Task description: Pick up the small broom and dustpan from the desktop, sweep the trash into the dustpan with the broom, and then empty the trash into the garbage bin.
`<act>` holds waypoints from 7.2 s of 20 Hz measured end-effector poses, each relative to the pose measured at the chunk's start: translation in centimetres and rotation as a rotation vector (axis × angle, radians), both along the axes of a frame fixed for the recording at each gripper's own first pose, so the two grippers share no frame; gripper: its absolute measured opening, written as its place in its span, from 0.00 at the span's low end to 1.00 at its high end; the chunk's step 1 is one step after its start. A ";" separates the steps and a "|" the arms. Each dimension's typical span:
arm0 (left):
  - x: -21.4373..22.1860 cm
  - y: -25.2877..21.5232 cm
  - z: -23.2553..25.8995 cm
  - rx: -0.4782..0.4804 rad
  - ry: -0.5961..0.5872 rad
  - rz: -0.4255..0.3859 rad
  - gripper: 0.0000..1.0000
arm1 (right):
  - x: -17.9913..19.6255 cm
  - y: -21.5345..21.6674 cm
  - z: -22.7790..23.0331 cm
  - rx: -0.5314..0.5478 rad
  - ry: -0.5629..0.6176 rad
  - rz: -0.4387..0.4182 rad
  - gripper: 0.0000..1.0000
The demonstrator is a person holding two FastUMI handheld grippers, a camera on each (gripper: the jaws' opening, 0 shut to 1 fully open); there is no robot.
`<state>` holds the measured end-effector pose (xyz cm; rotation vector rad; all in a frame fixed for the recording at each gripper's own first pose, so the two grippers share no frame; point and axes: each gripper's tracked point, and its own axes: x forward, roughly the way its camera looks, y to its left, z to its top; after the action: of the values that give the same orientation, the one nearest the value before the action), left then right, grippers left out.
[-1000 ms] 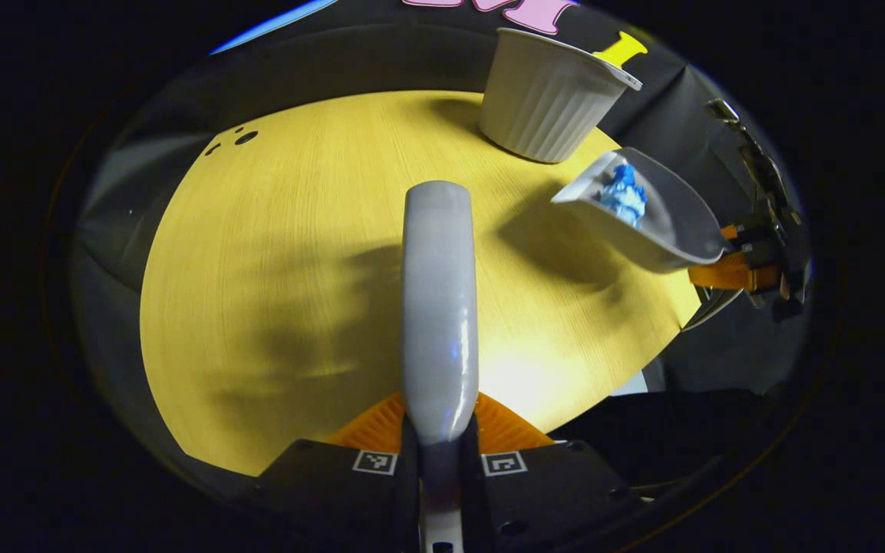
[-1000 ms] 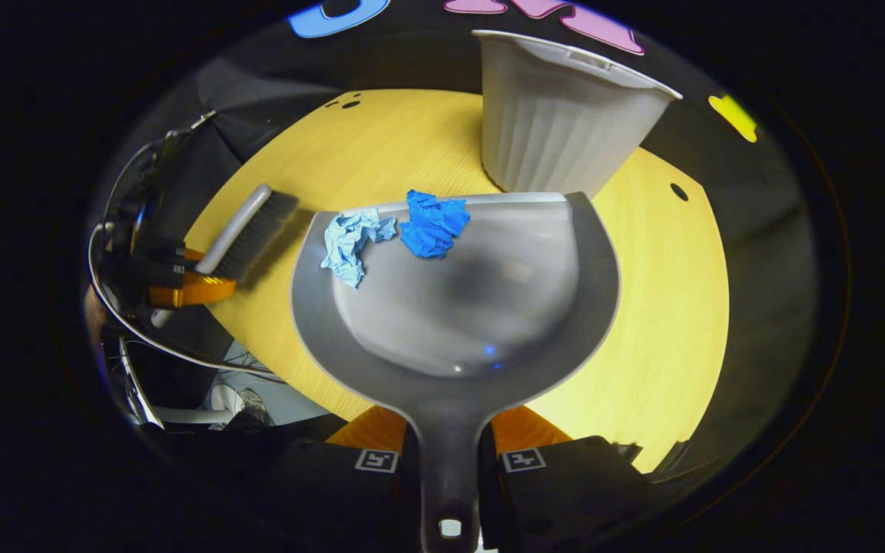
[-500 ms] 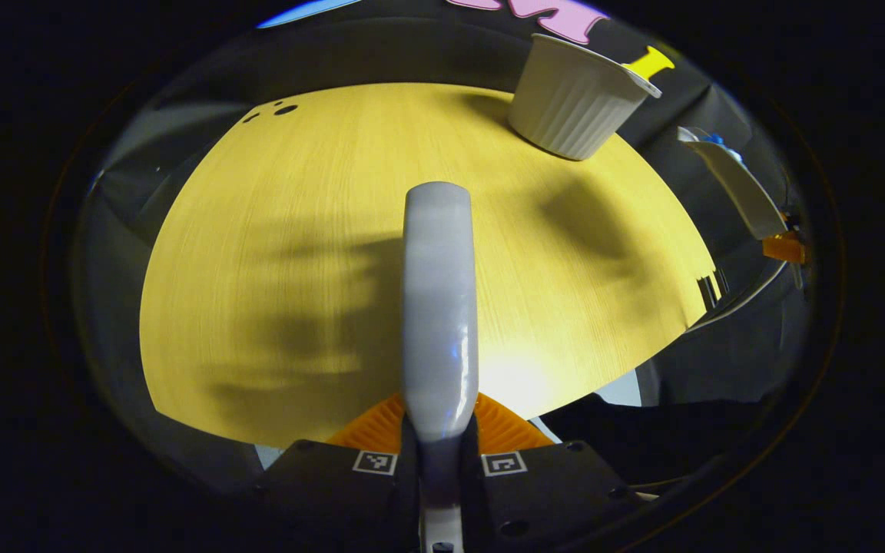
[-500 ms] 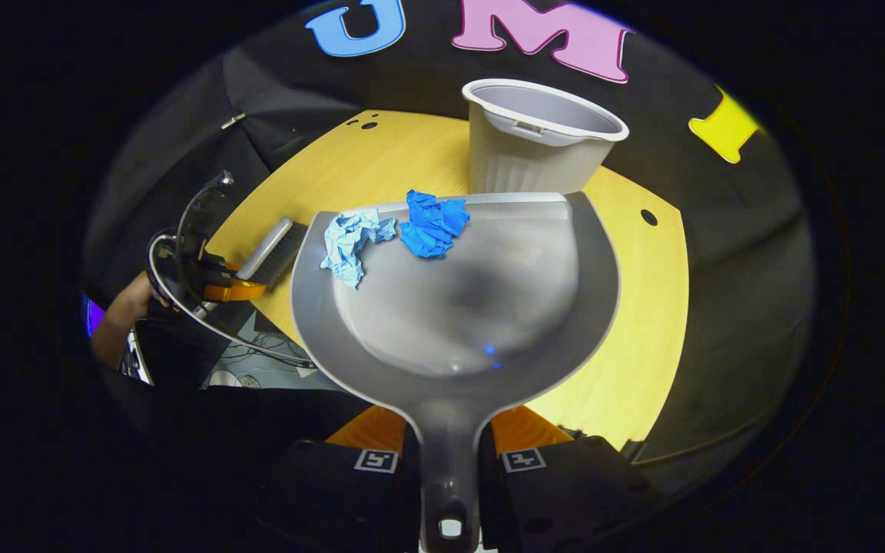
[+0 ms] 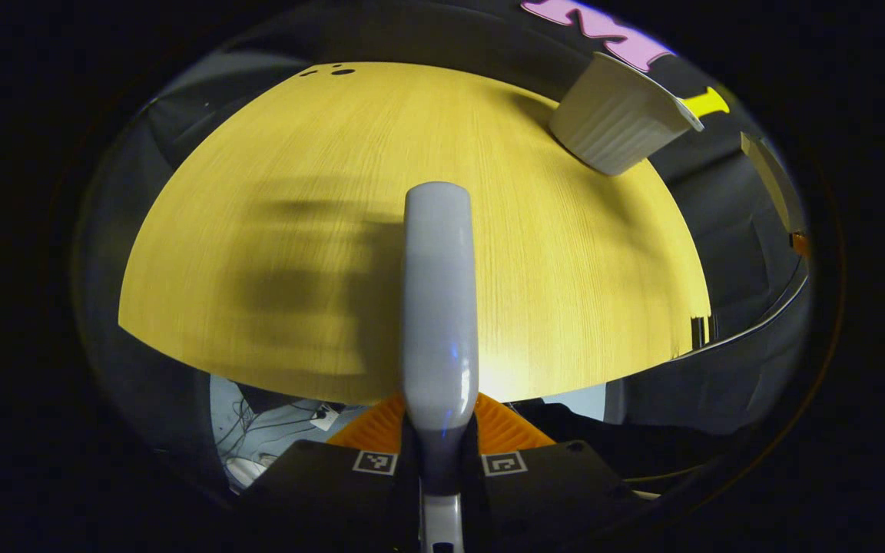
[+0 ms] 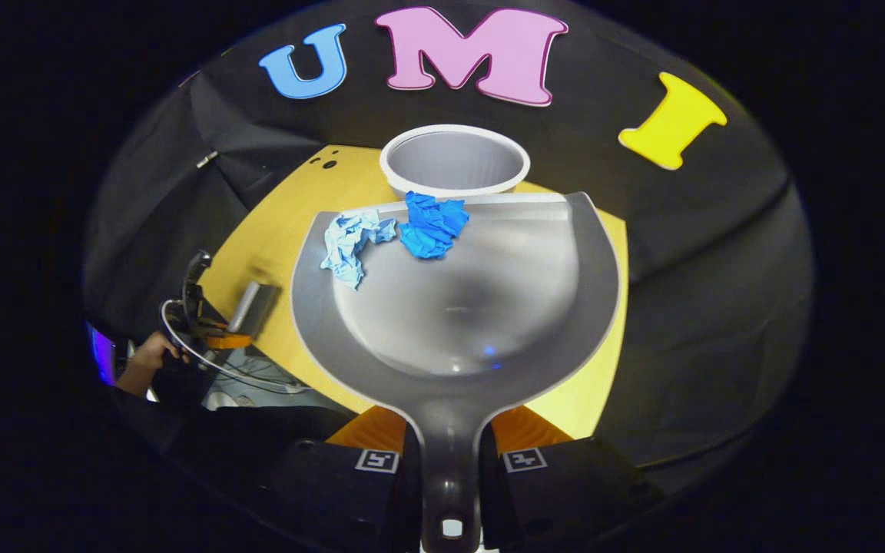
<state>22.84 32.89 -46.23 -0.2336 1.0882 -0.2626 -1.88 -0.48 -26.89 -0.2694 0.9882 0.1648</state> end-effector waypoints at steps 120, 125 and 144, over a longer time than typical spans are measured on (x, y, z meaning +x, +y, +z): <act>10.5 4.2 4.2 0.215 -0.018 -0.053 0.37 | -12.4 24.6 -23.7 0.318 0.187 -0.318 0.67; 10.4 3.5 7.3 0.197 -0.103 -0.037 0.79 | -12.2 24.1 -20.8 0.361 0.145 -0.304 0.99; 3.9 1.3 32.3 0.130 -0.979 0.190 0.96 | -13.8 21.2 5.1 0.342 -0.707 -0.114 0.98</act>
<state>26.75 34.23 -13.90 -0.0664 0.1092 -0.1038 -15.65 20.77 -21.74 0.0499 0.2621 0.1177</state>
